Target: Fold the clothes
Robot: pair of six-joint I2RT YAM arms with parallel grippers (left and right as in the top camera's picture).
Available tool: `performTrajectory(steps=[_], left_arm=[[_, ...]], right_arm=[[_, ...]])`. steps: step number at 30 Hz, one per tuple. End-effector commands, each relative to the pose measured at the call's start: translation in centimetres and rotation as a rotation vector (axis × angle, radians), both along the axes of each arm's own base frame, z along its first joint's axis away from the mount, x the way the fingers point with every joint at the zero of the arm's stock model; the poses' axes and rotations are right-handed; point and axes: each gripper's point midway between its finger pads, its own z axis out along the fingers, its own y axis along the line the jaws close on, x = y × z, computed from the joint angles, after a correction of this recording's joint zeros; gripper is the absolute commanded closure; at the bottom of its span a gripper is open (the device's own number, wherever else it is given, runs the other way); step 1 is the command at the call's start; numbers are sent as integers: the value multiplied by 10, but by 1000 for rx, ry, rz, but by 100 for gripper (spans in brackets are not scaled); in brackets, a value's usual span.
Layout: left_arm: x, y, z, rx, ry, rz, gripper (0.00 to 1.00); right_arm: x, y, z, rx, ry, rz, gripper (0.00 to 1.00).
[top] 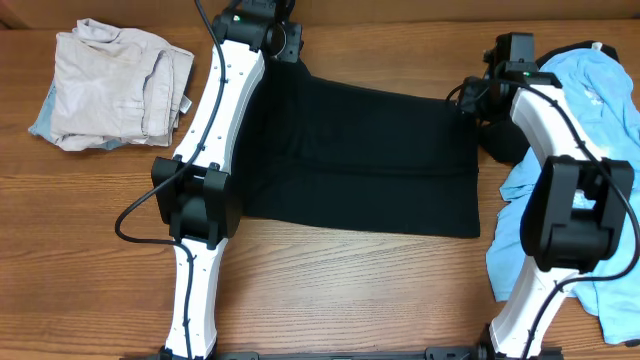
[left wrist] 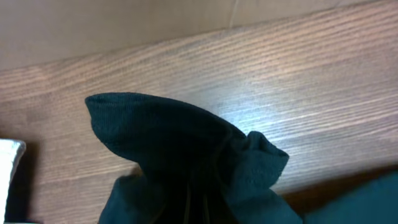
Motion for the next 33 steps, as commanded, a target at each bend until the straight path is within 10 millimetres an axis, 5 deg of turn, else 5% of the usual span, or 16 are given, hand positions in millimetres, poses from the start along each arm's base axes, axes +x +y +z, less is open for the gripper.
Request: performTrajectory(steps=[1,16,17,18,20,26,33], left_arm=[[-1,-2,7,-3,-11,14,96],[-7,4,2,10,23,22,96],[-7,5,2,10,23,23,96],[-7,6,2,11,23,25,96],[-7,8,2,19,22,27,96],[-10,17,-1,47,42,49,95],[-18,29,-6,92,80,75,96]], right_arm=[[4,-10,-18,-61,12,-22,55],[22,-20,-56,-106,-15,-54,59],[24,-19,-57,-100,-20,-51,61],[26,-19,-56,-100,-32,-52,75],[28,-19,-55,-99,-40,-55,80],[30,-14,-41,-66,-18,-42,96],[20,-12,22,-61,28,-38,96]])
